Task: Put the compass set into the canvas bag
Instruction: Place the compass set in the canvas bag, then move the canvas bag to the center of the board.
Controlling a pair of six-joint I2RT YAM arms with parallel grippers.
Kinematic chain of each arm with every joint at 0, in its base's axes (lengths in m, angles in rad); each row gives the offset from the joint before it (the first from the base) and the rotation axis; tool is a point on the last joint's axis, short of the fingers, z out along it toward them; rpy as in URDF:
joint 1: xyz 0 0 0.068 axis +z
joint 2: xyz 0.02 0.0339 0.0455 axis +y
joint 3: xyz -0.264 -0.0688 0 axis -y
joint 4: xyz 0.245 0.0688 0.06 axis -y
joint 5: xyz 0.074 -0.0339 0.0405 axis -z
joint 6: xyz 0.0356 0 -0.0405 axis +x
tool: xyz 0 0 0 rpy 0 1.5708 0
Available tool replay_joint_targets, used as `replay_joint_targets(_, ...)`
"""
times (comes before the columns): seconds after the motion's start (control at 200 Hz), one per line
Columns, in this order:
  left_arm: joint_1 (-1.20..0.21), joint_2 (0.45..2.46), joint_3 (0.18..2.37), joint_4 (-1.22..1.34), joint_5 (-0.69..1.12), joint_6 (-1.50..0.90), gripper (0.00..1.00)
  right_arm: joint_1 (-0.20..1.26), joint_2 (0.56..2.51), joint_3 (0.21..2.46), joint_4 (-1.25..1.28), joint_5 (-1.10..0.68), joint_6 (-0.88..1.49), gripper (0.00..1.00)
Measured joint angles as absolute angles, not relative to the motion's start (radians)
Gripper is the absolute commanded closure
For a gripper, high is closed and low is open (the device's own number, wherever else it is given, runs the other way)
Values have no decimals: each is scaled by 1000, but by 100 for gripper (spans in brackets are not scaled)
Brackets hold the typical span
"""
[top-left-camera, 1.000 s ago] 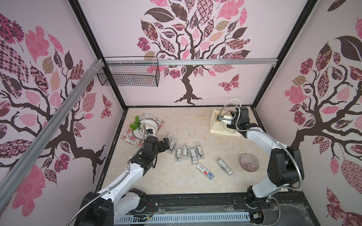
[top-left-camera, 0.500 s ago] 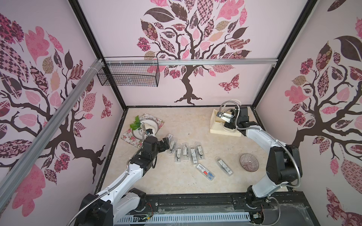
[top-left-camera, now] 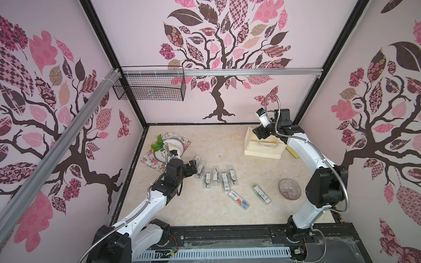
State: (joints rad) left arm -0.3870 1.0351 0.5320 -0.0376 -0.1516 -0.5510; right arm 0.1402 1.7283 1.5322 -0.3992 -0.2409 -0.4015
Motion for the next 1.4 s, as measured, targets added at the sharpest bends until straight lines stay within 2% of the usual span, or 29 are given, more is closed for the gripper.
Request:
replay_joint_targets(0.095,-387,1035,532,-38,-150,-551,3,148,1763,1525,-434,-246,-314,26)
replay_joint_targets(0.33,-387,1035,532,-38,-147,-554,3,175,1812,1477,-436,-284,-183,27)
replay_joint_targets(0.39,-387,1035,532,-38,-147,-554,3,191,1819,1467,-435,-283,-168,30)
replay_joint_targets(0.445,-387,1035,532,-38,-147,-554,3,211,1831,1467,-428,-271,-158,36)
replay_joint_targets(0.57,-387,1035,532,-38,-147,-554,3,258,1865,1471,-407,-243,-138,62)
replay_joint_targets(0.65,-387,1035,532,-38,-147,-554,3,280,1885,1474,-389,-239,-134,72)
replay_joint_targets(0.75,-387,1035,532,-38,-147,-554,3,299,1892,1475,-360,-243,-112,78)
replay_joint_targets(1.105,-387,1025,532,-47,-148,-554,3,395,1956,1626,-332,-336,-66,77)
replay_joint_targets(1.265,-387,1009,532,-52,-150,-554,3,459,2010,1681,-324,-373,-67,63)
replay_joint_targets(1.4,-387,996,532,-61,-155,-553,3,499,2027,1695,-326,-381,-72,43)
